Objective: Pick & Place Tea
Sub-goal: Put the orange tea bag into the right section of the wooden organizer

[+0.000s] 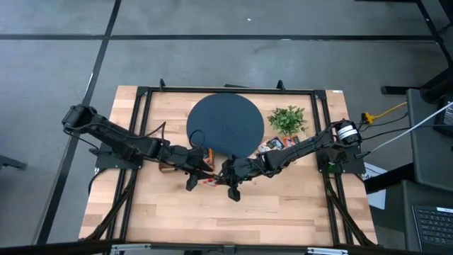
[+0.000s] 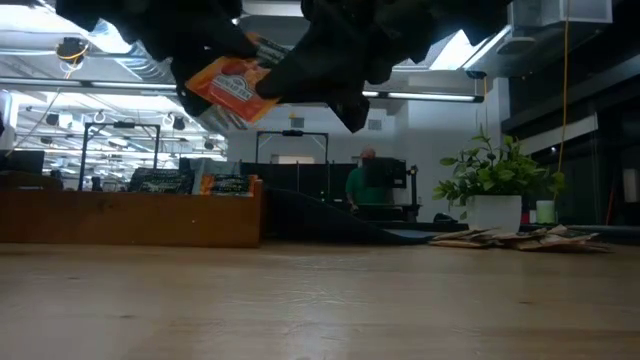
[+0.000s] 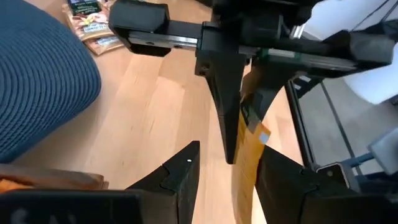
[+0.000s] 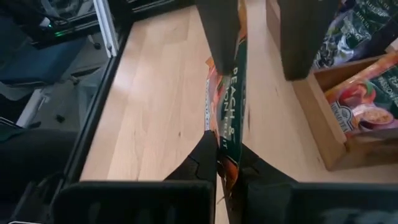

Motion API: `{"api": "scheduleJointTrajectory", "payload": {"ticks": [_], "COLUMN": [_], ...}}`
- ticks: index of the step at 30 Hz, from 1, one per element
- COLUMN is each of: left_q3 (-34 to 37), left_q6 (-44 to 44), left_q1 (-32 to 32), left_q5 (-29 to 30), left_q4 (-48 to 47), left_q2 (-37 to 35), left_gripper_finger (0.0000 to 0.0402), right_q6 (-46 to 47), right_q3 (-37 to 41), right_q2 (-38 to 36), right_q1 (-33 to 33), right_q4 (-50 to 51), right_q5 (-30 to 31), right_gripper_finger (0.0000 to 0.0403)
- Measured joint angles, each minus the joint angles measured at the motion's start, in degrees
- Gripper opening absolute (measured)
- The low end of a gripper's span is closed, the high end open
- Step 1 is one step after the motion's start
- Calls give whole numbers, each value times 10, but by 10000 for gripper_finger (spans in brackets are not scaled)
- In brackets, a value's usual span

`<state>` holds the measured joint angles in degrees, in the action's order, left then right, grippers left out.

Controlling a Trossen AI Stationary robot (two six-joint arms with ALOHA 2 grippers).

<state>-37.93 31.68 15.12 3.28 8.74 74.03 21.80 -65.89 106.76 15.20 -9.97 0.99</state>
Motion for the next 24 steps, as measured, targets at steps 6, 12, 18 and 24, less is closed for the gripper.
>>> {"api": "scheduleJointTrajectory", "payload": {"ticks": [6, 12, 18, 24], "left_q3": [0, 0, 0, 0], "left_q6": [-43, -43, -40, -48], "left_q1": [-7, -7, -7, -7], "left_q5": [0, -24, -31, -24], "left_q4": [62, 58, 56, 37], "left_q2": [5, 5, 5, 5], "left_gripper_finger": [136, 101, 31, 4], "right_q6": [0, -5, -11, -11], "right_q3": [0, 0, 0, 0], "right_q2": [0, 0, 0, 0], "right_q1": [0, 0, 0, 0], "right_q4": [3, 3, 0, 0], "right_q5": [0, 0, 0, 0], "right_gripper_finger": [9, 9, 9, 9]}}
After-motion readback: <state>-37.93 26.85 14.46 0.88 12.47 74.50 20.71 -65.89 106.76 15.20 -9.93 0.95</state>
